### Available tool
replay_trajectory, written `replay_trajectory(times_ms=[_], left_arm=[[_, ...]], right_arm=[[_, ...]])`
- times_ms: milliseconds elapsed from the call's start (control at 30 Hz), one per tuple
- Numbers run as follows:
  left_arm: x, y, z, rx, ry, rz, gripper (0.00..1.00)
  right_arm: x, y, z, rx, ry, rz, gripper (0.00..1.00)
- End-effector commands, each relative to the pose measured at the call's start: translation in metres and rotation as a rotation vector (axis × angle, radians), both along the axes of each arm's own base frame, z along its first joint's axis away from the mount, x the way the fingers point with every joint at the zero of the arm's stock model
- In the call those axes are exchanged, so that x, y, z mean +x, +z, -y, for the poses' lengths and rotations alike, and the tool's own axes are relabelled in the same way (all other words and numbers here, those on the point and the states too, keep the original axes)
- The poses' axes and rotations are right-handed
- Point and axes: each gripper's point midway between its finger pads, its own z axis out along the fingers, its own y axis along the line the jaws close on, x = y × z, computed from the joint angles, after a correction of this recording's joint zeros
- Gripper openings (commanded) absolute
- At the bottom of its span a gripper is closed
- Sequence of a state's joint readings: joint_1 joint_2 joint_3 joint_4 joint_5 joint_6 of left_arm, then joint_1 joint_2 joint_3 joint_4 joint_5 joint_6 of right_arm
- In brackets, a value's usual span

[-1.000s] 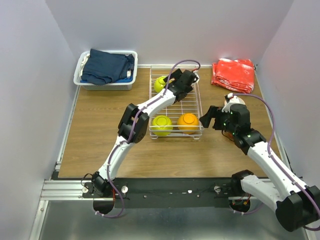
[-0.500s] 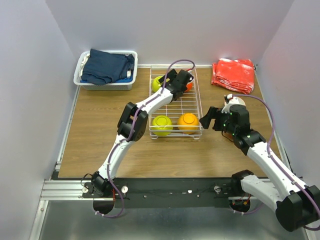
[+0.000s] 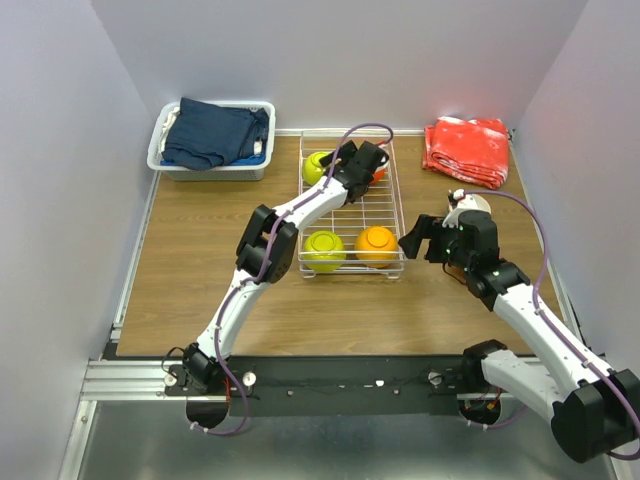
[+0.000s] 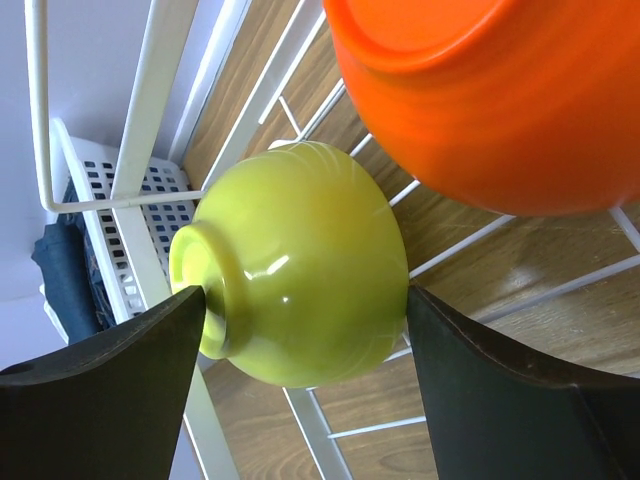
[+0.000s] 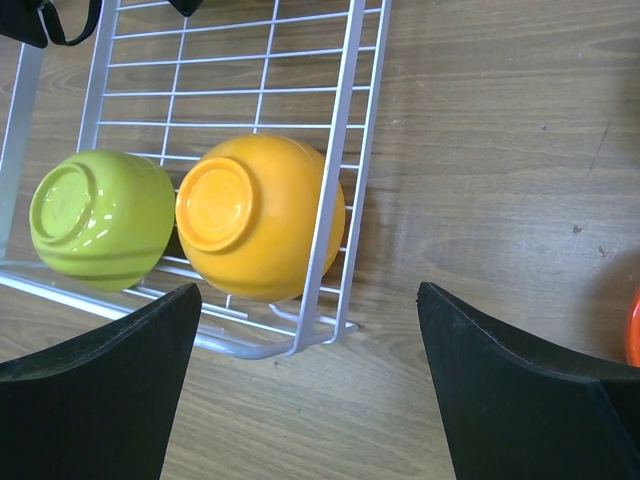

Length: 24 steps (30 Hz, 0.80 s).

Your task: Unload the bowls from the dish rack

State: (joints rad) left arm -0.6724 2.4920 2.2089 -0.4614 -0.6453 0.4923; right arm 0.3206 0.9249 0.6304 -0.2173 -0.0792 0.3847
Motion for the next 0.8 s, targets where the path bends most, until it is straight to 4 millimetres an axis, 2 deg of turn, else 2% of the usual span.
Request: replay_trajectory(times_ms=[0,133,333,500,533,700,733,767], left_arm=[[-0.009,-0.005,-0.006,0.047,0.009,-0.016,0.58],[-0.010,0.021,-0.002,0.015,0.017,0.039,0.48],[-0.019,0.061,0.009,-0.125,0.019,0.081,0.35],[-0.028,0.080,0.010,-0.217,0.039,0.091,0.25],[-0.031,0.090,0.011,-0.257,0.048,0.102,0.22],[-0.035,0.104,0.018,-0.364,0.039,0.101,0.18],[-0.034,0.103,0.017,-0.359,0.044,0.105,0.20],[-0.033,0.101,0.016,-0.344,0.043,0.107,0.26]], right_arm=[[0.001,-0.004,-0.003,0.014,0.005,0.002,0.97],[0.001,-0.002,-0.004,0.019,0.009,0.007,0.97],[0.001,0.002,-0.004,0.022,0.009,0.017,0.97],[0.003,0.005,-0.006,0.031,0.012,0.025,0.97],[0.003,0.007,-0.007,0.035,0.016,0.027,0.97],[0.004,0.011,-0.010,0.043,0.027,0.033,0.97],[0.004,0.011,-0.010,0.046,0.029,0.032,0.97],[0.004,0.011,-0.010,0.047,0.031,0.034,0.97]])
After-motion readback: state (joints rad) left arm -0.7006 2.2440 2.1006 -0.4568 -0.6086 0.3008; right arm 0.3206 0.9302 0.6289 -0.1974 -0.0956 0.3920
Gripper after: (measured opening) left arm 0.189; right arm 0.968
